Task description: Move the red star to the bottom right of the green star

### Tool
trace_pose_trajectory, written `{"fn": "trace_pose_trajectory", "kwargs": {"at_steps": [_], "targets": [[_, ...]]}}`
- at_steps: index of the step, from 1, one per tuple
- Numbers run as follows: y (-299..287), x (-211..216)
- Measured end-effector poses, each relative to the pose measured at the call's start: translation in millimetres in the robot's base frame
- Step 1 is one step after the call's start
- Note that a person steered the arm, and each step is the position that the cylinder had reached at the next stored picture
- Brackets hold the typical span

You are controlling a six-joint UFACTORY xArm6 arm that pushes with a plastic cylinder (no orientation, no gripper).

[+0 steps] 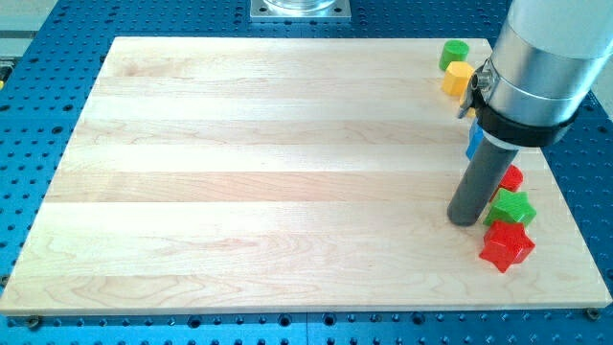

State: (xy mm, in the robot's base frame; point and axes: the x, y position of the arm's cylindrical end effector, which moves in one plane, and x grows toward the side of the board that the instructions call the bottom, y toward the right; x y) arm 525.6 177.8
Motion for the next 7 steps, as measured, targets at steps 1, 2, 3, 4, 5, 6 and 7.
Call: {"fn": "trace_pose_trajectory", "kwargs": {"at_steps": [1, 2, 3, 4, 5, 6, 7], "targets": [[0, 0], [3, 0], [3, 10], [6, 20], [3, 33], [25, 39], [12, 46]]}}
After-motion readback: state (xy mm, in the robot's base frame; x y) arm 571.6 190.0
